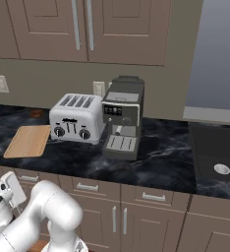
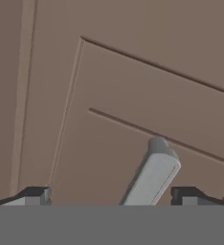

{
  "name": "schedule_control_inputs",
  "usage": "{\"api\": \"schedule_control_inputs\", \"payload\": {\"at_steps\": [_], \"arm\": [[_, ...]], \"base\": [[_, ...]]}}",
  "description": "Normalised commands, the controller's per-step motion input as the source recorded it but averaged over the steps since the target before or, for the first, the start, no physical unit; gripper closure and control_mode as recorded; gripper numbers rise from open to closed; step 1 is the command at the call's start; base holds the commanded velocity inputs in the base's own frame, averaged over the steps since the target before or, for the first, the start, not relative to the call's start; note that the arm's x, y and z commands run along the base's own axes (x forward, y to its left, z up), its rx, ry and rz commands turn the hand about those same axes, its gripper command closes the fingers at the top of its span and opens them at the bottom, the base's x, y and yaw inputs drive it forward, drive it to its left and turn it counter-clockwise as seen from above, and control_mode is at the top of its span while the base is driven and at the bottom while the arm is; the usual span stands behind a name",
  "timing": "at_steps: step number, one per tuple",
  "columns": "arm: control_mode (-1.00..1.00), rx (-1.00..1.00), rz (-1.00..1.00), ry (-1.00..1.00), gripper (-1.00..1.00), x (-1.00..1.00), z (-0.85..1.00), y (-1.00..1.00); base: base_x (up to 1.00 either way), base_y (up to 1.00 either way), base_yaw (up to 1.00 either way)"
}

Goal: Open the drawer on the left and place the cutting tools on the cutting board.

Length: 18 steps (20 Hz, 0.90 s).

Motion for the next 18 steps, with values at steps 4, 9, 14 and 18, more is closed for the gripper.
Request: {"api": "schedule_control_inputs", "payload": {"at_steps": [4, 9, 14, 18], "arm": [[-1.0, 0.0, 0.0, -0.03, -1.0, 0.32, -0.12, 0.0], [-1.0, 0.0, 0.0, -0.01, -1.0, 0.24, -0.21, 0.0], [-1.0, 0.0, 0.0, 0.0, 1.0, 0.08, -0.04, 0.0], [-1.0, 0.0, 0.0, 0.0, 1.0, 0.0, 0.0, 0.0]], "base": [[0.0, 0.0, 0.0], [0.0, 0.0, 0.0], [0.0, 0.0, 0.0], [0.0, 0.0, 0.0]]}}
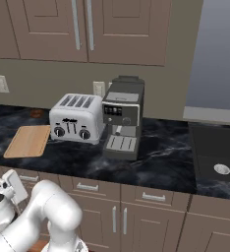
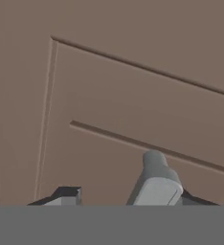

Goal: Open the drawer on the left and place the cutting tools on the cutting board.

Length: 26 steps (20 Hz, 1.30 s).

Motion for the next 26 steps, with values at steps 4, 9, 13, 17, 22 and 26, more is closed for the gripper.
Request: {"api": "schedule_control_inputs", "payload": {"at_steps": [4, 9, 13, 17, 22, 26], "arm": [[-1.0, 0.0, 0.0, 0.0, 1.0, -0.19, 0.0, 0.0], [-1.0, 0.0, 0.0, 0.0, 1.0, -0.78, -0.02, 0.0], [-1.0, 0.0, 0.0, 0.0, 1.0, -1.0, -0.04, 0.0], [-1.0, 0.0, 0.0, 0.0, 1.0, -1.0, -0.03, 0.03], [-1.0, 0.0, 0.0, 0.0, 1.0, -1.0, -0.02, 0.07], [-1.0, 0.0, 0.0, 0.0, 1.0, -1.0, -0.02, 0.04]], "base": [[0.0, 0.0, 0.0], [0.0, 0.0, 0.0], [0.0, 0.0, 0.0], [0.0, 0.0, 0.0], [0.0, 0.0, 0.0], [0.0, 0.0, 0.0]]}}
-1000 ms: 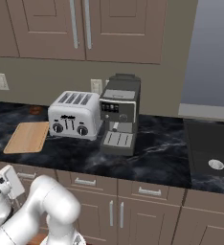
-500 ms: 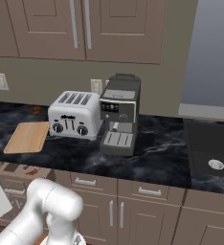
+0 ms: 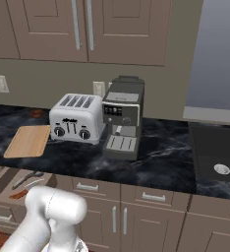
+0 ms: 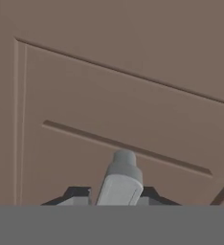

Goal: Open the drawer on the left and place the cutting tools on the cutting board.

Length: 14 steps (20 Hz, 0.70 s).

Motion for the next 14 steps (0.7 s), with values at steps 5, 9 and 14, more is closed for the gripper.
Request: {"api": "schedule_control_inputs", "payload": {"at_steps": [5, 9, 14], "arm": [[-1.0, 0.0, 0.0, 0.0, -1.0, -1.0, 0.0, 0.01], [-1.0, 0.0, -0.01, 0.0, -1.0, -1.0, 0.0, 0.04], [-1.0, 0.01, -0.03, 0.0, -1.0, -1.0, 0.18, 0.0]], "base": [[0.0, 0.0, 0.0], [0.0, 0.0, 0.0], [0.0, 0.0, 0.0]]}}
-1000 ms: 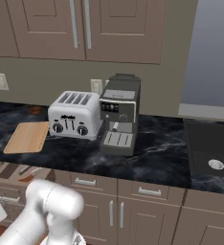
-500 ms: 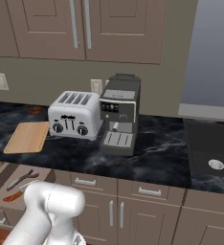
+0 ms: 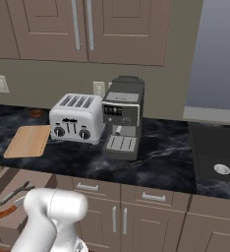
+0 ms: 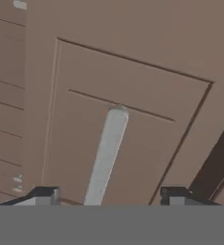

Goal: Open the drawer on the left and place the cutting tools on the cutting board.

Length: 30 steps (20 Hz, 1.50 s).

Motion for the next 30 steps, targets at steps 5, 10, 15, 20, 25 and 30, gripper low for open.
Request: {"api": "schedule_control_inputs", "payload": {"at_steps": [5, 10, 15, 20, 25, 30], "arm": [[-1.0, 0.03, -0.12, 0.0, -1.0, -1.0, 0.58, 0.0], [-1.0, 0.08, -0.19, 0.0, -1.0, -0.92, 0.7, -0.05], [-1.0, 0.01, -0.23, 0.05, -1.0, -0.55, 0.83, 0.0], [-1.0, 0.01, -0.16, 0.11, -1.0, -0.06, 0.82, -0.04], [-1.0, 0.03, 0.01, 0.32, -1.0, 0.73, 0.22, -0.26], [-1.0, 0.11, 0.04, 0.42, -1.0, 0.82, 0.25, -0.41]], "base": [[0.0, 0.0, 0.0], [0.0, 0.0, 0.0], [0.0, 0.0, 0.0], [0.0, 0.0, 0.0], [0.0, 0.0, 0.0], [0.0, 0.0, 0.0]]}}
